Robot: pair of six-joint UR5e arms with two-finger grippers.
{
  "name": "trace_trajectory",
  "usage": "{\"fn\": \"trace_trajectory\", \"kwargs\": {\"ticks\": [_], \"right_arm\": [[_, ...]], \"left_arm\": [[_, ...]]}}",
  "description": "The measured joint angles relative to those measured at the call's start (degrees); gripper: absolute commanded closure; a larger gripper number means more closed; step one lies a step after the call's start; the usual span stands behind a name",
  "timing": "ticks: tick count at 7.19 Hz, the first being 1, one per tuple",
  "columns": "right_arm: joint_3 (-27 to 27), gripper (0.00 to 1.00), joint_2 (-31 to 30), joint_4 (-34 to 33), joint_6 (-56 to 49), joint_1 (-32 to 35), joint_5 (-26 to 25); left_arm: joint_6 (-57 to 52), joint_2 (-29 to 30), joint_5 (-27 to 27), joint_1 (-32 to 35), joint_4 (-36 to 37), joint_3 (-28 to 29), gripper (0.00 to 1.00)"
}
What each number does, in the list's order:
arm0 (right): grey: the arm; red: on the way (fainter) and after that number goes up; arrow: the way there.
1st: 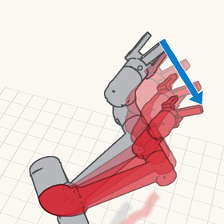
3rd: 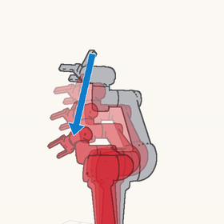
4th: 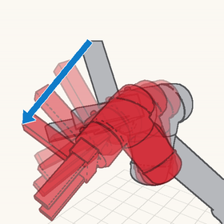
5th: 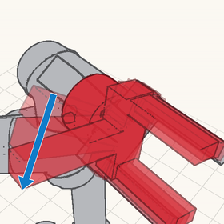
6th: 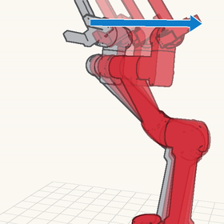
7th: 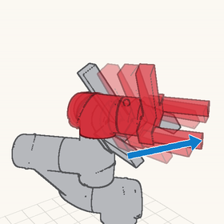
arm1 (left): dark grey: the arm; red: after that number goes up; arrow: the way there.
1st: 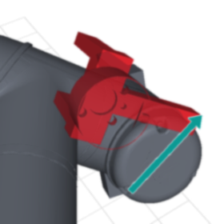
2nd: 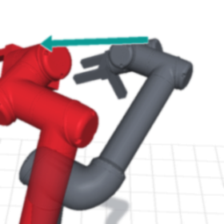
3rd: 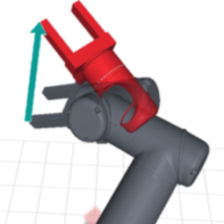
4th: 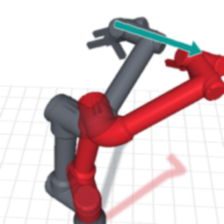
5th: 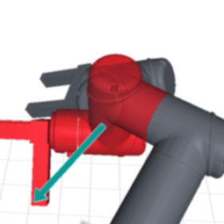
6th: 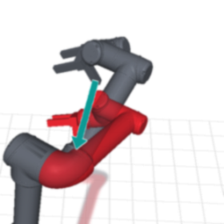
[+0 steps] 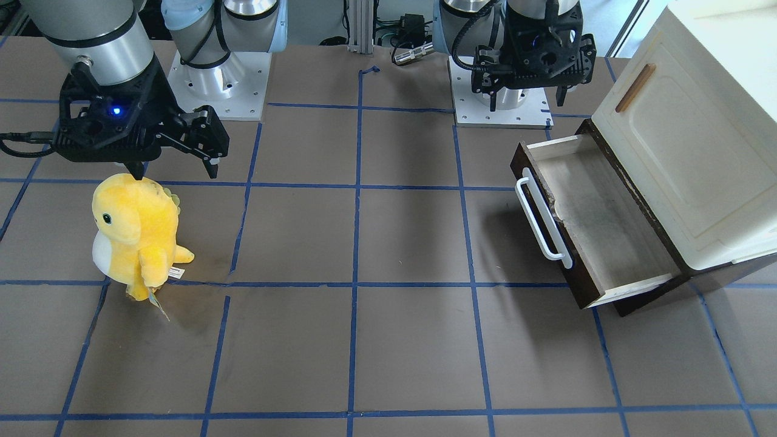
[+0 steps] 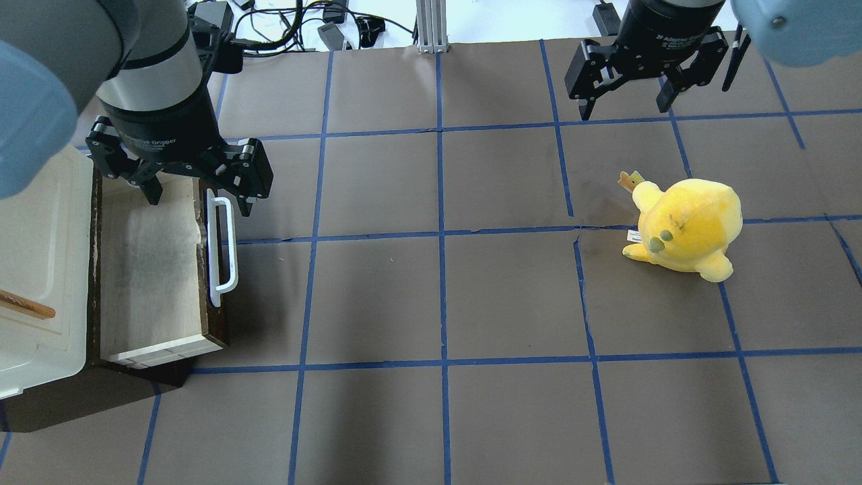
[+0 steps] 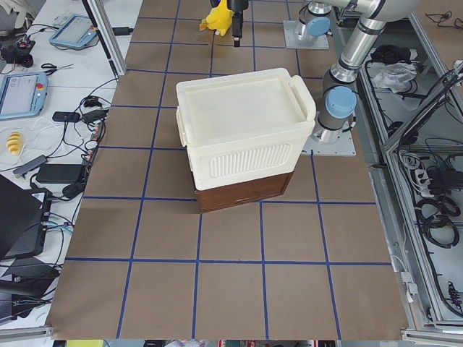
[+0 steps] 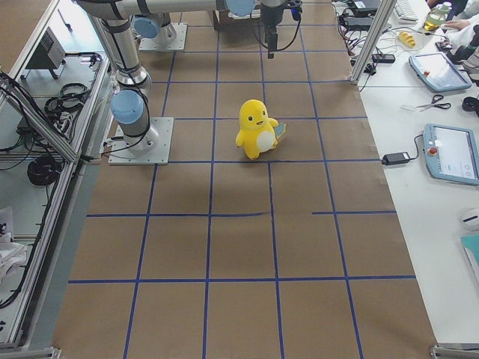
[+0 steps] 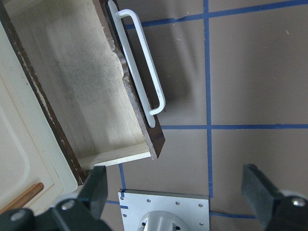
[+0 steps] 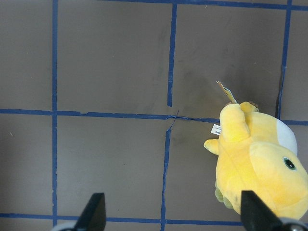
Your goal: Pull drawer sideways
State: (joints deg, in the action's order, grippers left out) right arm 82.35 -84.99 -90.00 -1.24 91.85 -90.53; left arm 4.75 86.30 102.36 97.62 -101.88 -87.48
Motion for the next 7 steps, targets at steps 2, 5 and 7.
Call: {"fn": "trace_trajectory", "kwargs": {"ticks": [2, 5, 7], "right_arm": [[0.0, 0.0, 0.0, 0.0, 0.0, 0.0, 0.0], [0.0, 0.0, 0.0, 0.0, 0.0, 0.0, 0.0], [0.0, 0.0, 0.0, 0.0, 0.0, 0.0, 0.0]], "left_arm": [[-0.3, 0.0, -2.6, -1.1, 0.5, 0.1, 0.0], [-0.4, 0.1, -7.6, -3.1, 1.5, 0.5, 0.0], [-0.3, 1.3, -8.1, -3.4, 8.9, -0.5, 0.0]]}}
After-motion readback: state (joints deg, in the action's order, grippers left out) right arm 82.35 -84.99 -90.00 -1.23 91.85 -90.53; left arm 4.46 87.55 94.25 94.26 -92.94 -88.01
